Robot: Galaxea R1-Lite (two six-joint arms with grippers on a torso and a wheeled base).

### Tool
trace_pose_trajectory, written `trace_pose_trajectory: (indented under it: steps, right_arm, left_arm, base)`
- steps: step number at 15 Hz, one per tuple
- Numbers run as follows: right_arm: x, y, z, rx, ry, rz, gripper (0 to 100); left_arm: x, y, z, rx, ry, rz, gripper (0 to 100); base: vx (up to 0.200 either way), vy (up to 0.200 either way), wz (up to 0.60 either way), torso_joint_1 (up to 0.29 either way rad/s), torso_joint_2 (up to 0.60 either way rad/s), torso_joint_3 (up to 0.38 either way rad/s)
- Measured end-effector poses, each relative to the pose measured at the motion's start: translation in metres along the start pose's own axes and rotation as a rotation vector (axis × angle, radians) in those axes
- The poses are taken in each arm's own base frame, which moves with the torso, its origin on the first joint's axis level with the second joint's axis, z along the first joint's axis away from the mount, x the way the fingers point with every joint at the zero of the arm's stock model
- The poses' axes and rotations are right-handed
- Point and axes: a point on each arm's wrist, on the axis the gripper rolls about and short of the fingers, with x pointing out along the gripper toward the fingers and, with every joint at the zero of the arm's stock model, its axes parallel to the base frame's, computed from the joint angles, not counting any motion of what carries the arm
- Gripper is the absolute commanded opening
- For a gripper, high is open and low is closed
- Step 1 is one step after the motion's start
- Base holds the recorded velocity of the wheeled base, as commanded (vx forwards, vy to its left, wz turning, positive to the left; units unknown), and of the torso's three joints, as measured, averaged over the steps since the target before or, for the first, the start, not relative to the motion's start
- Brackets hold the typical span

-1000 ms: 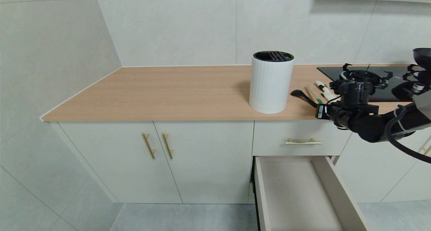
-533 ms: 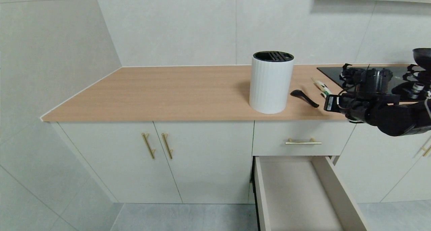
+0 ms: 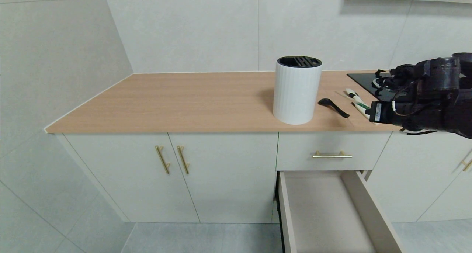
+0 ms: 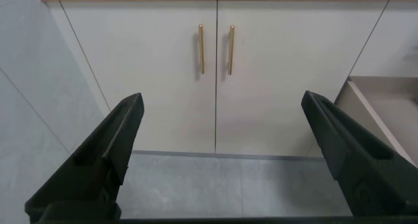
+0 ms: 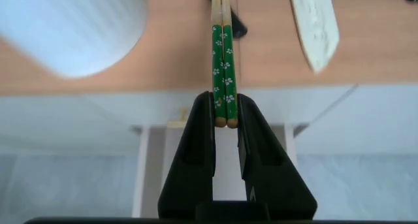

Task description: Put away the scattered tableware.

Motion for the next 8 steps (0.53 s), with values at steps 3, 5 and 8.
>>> trace_pose_trajectory:
  steps: [3,5,8]
  right_arm:
    - [-0.034,-0.001,0.004,0.020,0.030,0.042,0]
    - [-0.059,-0.001,0.004,0.021,0.061,0.095,0]
    - [-0.093,-0.003,0.001,0.018,0.106,0.136,0]
  left_arm:
    - [0.000,0.000,0.000,0.000,0.000,0.000,100]
    - [0.000,0.000,0.000,0.000,0.000,0.000,100]
    - [0.000,0.000,0.000,0.000,0.000,0.000,100]
  base:
    - [0.000,0.000,0.00,0.000,0.00,0.000]
    - [0.000,0.000,0.00,0.000,0.00,0.000]
    - [0.000,0.000,0.00,0.000,0.00,0.000]
